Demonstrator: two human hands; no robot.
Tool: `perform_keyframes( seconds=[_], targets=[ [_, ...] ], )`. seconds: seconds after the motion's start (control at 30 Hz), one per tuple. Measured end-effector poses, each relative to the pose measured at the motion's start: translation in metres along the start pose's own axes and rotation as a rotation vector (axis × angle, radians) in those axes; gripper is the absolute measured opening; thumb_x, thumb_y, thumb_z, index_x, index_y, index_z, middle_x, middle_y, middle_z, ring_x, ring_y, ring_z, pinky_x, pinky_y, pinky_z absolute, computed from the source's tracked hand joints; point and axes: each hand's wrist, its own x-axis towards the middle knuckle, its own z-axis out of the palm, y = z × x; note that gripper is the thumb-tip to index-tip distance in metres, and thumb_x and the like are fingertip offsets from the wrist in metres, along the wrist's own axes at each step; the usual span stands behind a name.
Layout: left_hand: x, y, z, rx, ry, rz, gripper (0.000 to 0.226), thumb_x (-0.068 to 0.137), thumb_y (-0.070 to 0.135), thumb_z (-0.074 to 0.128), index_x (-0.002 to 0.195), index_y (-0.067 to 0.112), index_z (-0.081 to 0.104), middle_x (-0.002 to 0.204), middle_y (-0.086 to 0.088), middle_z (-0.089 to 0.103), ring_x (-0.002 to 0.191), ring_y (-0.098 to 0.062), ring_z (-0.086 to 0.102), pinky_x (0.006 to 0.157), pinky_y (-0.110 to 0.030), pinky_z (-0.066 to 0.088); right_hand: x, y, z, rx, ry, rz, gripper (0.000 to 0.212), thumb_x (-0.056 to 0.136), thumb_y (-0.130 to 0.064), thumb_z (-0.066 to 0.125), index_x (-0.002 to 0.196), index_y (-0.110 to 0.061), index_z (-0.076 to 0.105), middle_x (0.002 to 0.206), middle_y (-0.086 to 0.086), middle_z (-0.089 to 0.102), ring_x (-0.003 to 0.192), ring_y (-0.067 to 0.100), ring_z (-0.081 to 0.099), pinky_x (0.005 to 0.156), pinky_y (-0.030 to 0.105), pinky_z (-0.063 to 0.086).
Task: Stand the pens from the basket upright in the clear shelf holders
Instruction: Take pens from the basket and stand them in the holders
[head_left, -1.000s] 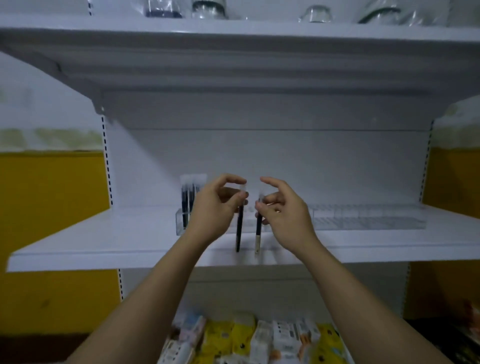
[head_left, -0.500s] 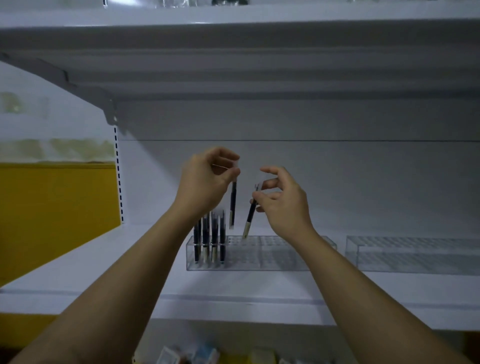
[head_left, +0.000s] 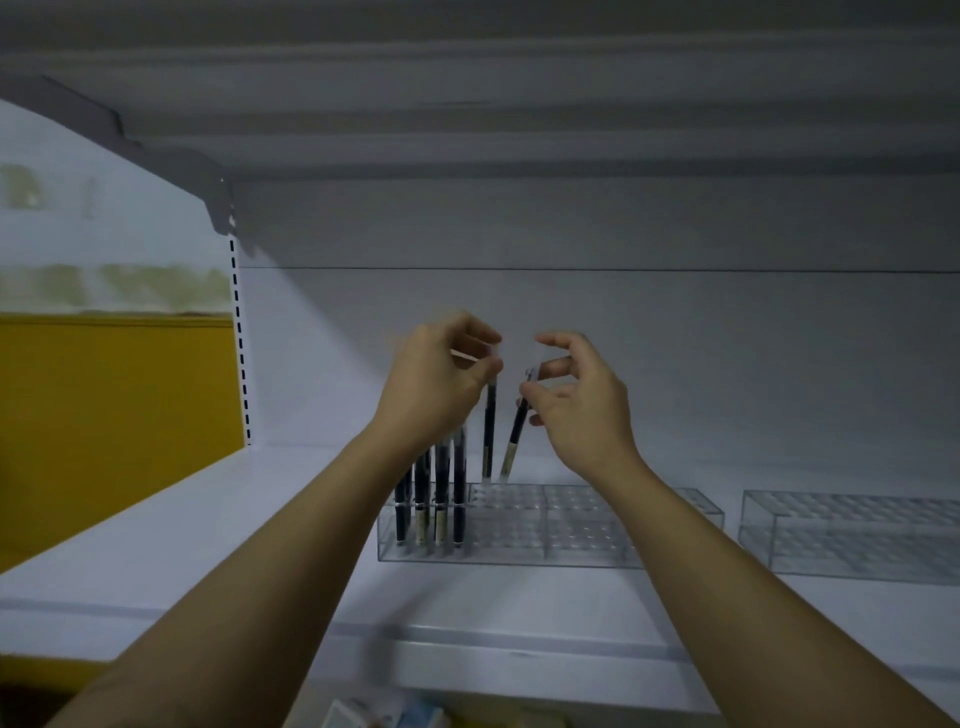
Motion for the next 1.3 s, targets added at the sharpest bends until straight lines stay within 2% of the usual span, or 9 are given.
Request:
perform_keyframes(
  seconds=[0.2, 0.37, 0.53, 0.7, 0.8, 0.93, 1.07, 1.2, 1.3],
  targets=[
    [0.001, -0.005, -0.008, 0.045, 0.027, -0.027, 0.012, 0.086, 0.023, 0.069, 0.096, 0.026, 0.063, 0.093, 0.009, 0.067, 0.081, -0.002, 0.065, 0.074, -0.021, 0.054, -0.002, 0.000, 0.001, 0.009, -0.016, 0.005, 0.041, 0.087, -0.009, 0.067, 0.117, -0.032, 0.055, 0.089, -0.007, 0.061, 0.071, 0.022, 0.068, 0.068, 0.045, 0.059],
    [-0.007, -0.010, -0.004, 0.160, -0.026, -0.038, 0.014, 0.085, 0.024, 0.070, 0.098, 0.023, 0.066, 0.094, 0.009, 0.068, 0.087, -0.004, 0.063, 0.079, -0.019, 0.050, -0.015, -0.003, 0.007, -0.132, -0.142, -0.059, 0.043, 0.089, -0.012, 0.066, 0.126, -0.029, 0.052, 0.092, -0.013, 0.058, 0.071, 0.011, 0.065, 0.068, 0.026, 0.056],
    [-0.010, -0.009, -0.003, 0.461, -0.110, -0.093, 0.015, 0.086, 0.034, 0.069, 0.100, 0.029, 0.069, 0.116, 0.007, 0.066, 0.108, -0.016, 0.058, 0.101, -0.044, 0.043, -0.022, -0.002, 0.007, -0.423, -0.396, -0.040, 0.051, 0.092, -0.019, 0.062, 0.135, -0.037, 0.041, 0.112, -0.006, 0.060, 0.093, 0.016, 0.061, 0.083, 0.034, 0.054],
    [-0.008, -0.005, -0.004, 0.484, -0.106, -0.069, 0.018, 0.087, 0.034, 0.068, 0.103, 0.027, 0.070, 0.116, 0.006, 0.068, 0.110, -0.016, 0.058, 0.106, -0.048, 0.038, -0.031, -0.005, -0.006, -0.505, -0.509, -0.012, 0.068, 0.096, -0.017, 0.055, 0.145, -0.048, 0.020, 0.114, -0.002, 0.061, 0.095, 0.018, 0.062, 0.087, 0.035, 0.054],
    [-0.013, -0.003, -0.006, 0.569, -0.148, -0.030, 0.025, 0.089, 0.039, 0.064, 0.112, 0.030, 0.067, 0.124, 0.007, 0.064, 0.119, -0.017, 0.055, 0.115, -0.051, 0.025, -0.035, -0.009, -0.010, -0.546, -0.499, -0.013, 0.080, 0.094, -0.023, 0.059, 0.148, -0.049, 0.007, 0.124, 0.000, 0.058, 0.102, 0.019, 0.060, 0.091, 0.037, 0.052],
    [-0.028, 0.001, -0.014, 0.629, -0.149, 0.036, 0.040, 0.089, 0.039, 0.062, 0.128, 0.030, 0.057, 0.135, 0.007, 0.057, 0.129, -0.015, 0.048, 0.119, -0.048, 0.011, -0.041, -0.014, -0.018, -0.557, -0.471, 0.006, 0.082, 0.092, -0.028, 0.062, 0.150, -0.043, 0.006, 0.132, -0.001, 0.054, 0.107, 0.019, 0.060, 0.094, 0.041, 0.052],
    [-0.058, 0.014, -0.017, 0.580, -0.108, 0.117, 0.040, 0.090, 0.034, 0.063, 0.129, 0.026, 0.057, 0.134, 0.005, 0.057, 0.126, -0.016, 0.049, 0.119, -0.040, 0.014, -0.059, -0.023, -0.036, -0.602, -0.457, -0.020, 0.076, 0.091, -0.032, 0.062, 0.150, -0.039, 0.015, 0.135, -0.003, 0.051, 0.110, 0.016, 0.057, 0.096, 0.039, 0.049],
    [-0.094, 0.030, -0.003, 0.497, -0.204, 0.170, 0.044, 0.088, 0.033, 0.065, 0.131, 0.024, 0.056, 0.132, 0.004, 0.058, 0.123, -0.017, 0.048, 0.109, -0.034, 0.031, -0.090, -0.029, -0.061, -0.680, -0.403, -0.058, 0.068, 0.092, -0.035, 0.061, 0.149, -0.034, 0.024, 0.144, -0.003, 0.041, 0.127, 0.018, 0.045, 0.104, 0.035, 0.041],
    [-0.119, 0.039, 0.014, 0.456, -0.252, 0.209, 0.045, 0.089, 0.036, 0.063, 0.132, 0.025, 0.055, 0.132, 0.004, 0.057, 0.123, -0.017, 0.049, 0.107, -0.033, 0.035, -0.115, -0.028, -0.082, -0.757, -0.374, -0.046, 0.066, 0.092, -0.038, 0.061, 0.149, -0.032, 0.027, 0.149, -0.003, 0.035, 0.133, 0.019, 0.039, 0.109, 0.037, 0.037]
  ],
)
